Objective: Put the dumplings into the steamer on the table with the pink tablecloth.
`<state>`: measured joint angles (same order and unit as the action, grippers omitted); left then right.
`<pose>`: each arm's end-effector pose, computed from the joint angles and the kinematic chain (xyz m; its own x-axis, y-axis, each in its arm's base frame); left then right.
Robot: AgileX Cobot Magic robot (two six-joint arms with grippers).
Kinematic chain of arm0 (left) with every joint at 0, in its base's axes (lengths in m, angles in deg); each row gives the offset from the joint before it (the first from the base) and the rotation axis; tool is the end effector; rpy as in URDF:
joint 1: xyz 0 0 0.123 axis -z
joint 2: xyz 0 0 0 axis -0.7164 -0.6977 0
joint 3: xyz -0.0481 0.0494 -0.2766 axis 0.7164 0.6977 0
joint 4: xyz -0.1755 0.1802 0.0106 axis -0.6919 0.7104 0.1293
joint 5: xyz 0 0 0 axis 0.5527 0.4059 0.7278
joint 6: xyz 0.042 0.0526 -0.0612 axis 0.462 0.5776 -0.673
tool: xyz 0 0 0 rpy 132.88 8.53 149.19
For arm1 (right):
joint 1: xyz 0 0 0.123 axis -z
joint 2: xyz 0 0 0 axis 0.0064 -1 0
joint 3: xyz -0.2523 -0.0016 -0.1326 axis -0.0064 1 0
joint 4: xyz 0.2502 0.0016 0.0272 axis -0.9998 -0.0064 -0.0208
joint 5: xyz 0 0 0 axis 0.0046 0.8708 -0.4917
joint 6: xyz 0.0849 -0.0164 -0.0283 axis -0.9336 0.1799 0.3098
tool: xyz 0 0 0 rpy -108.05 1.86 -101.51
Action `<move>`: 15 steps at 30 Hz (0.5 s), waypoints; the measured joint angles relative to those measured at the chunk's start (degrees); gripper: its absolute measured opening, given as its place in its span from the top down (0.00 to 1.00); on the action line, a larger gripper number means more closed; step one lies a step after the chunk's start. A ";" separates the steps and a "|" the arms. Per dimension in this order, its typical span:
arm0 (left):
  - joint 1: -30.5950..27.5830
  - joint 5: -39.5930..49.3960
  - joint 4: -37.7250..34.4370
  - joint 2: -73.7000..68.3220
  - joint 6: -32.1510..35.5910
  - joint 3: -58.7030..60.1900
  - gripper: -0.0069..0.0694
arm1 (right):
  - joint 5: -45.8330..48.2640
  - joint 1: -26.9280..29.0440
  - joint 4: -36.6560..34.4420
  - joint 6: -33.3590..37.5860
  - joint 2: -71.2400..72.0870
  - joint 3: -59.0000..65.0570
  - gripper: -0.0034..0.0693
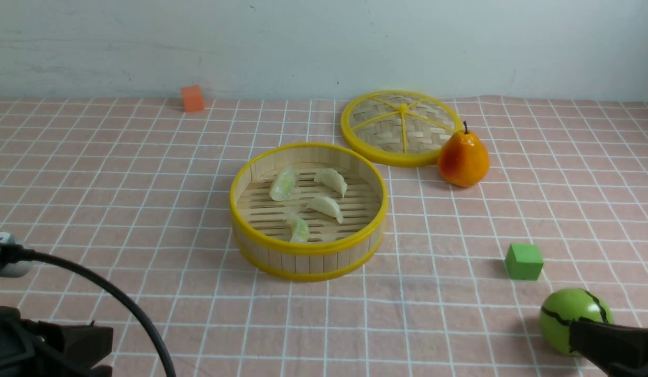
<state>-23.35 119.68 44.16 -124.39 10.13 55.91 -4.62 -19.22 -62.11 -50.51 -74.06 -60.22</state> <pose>0.1232 -0.0534 0.2687 -0.6456 -0.0018 -0.7637 0.2483 0.9452 -0.2121 0.1195 0.0584 0.2541 -0.5929 0.2320 -0.7712 -0.2384 0.8641 0.4433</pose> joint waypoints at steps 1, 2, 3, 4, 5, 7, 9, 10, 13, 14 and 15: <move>0.00 0.00 0.00 0.00 0.00 0.00 0.83 | 0.00 0.00 0.00 0.24 0.04 0.00 0.94; 0.00 0.00 0.00 0.00 0.00 0.00 0.82 | -0.28 0.00 1.19 3.41 0.07 0.00 0.94; 0.00 0.00 0.00 0.00 0.00 0.00 0.82 | -0.27 0.00 2.76 5.52 0.07 0.00 0.94; 0.00 0.00 0.00 0.00 0.00 0.00 0.82 | -0.27 0.00 3.09 5.96 0.07 0.00 0.94; 0.00 0.00 0.00 0.00 0.00 0.00 0.82 | -0.09 0.00 5.74 8.90 0.07 0.00 0.94; 0.00 0.00 0.00 0.00 0.00 0.00 0.82 | -0.20 0.00 7.97 11.64 0.19 0.07 0.94; 0.00 0.00 0.00 0.00 0.00 0.00 0.82 | -2.95 0.06 9.89 13.48 1.29 1.07 0.94; 0.00 0.00 0.00 0.00 0.00 0.00 0.81 | -5.32 0.28 10.86 14.03 2.41 2.06 0.95; 0.00 0.00 0.00 0.00 0.00 0.00 0.81 | -14.68 0.59 11.40 14.28 7.02 6.32 0.96; 0.00 0.00 0.00 0.00 0.00 0.00 0.81 | -21.09 0.59 11.52 14.35 10.18 10.12 0.97; 0.00 0.00 0.00 0.00 0.00 0.00 0.81 | -22.05 0.59 11.52 14.35 10.65 10.12 0.97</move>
<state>-23.35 119.68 44.16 -124.39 10.13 55.91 -26.68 -18.63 -50.59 -36.16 -63.41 -50.11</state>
